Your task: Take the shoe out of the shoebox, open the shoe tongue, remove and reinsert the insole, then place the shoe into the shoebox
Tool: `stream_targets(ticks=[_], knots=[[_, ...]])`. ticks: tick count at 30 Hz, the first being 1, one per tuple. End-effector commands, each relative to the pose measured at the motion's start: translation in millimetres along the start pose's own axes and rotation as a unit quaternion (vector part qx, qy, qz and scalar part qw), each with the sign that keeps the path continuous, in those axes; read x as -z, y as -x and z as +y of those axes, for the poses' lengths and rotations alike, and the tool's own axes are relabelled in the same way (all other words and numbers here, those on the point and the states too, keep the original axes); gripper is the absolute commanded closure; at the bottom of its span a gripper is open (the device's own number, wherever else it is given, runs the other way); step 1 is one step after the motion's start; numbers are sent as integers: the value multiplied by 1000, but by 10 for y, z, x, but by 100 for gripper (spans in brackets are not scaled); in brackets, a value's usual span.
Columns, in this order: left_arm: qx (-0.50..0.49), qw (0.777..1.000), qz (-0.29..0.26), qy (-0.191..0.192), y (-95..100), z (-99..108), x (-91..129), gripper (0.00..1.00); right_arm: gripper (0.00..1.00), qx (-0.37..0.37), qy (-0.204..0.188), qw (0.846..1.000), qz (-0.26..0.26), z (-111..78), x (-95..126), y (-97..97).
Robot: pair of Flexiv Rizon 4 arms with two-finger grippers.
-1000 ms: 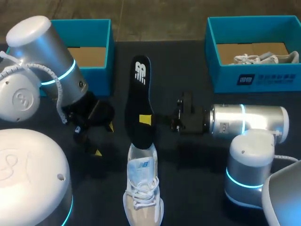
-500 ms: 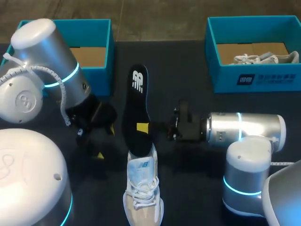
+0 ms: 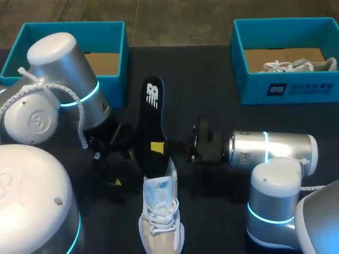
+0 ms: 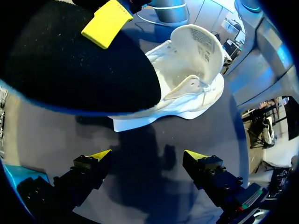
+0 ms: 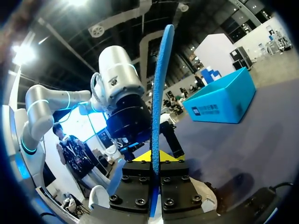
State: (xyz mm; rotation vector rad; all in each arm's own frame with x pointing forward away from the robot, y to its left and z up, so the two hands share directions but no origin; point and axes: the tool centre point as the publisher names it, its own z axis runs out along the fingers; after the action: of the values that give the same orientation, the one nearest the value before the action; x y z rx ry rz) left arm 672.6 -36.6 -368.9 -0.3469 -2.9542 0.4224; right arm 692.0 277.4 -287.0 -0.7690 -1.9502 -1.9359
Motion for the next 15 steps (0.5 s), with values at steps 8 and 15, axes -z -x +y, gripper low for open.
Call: stream_targets(ticks=[8, 15], knots=[[16, 1000, -10, 12, 8, 2, -155, 0, 100, -3, 4, 1000, -10, -30, -26, -35], [26, 999, -22, 11, -2, -12, -174, 0, 100, -13, 12, 1000, -12, -30, -14, -32]])
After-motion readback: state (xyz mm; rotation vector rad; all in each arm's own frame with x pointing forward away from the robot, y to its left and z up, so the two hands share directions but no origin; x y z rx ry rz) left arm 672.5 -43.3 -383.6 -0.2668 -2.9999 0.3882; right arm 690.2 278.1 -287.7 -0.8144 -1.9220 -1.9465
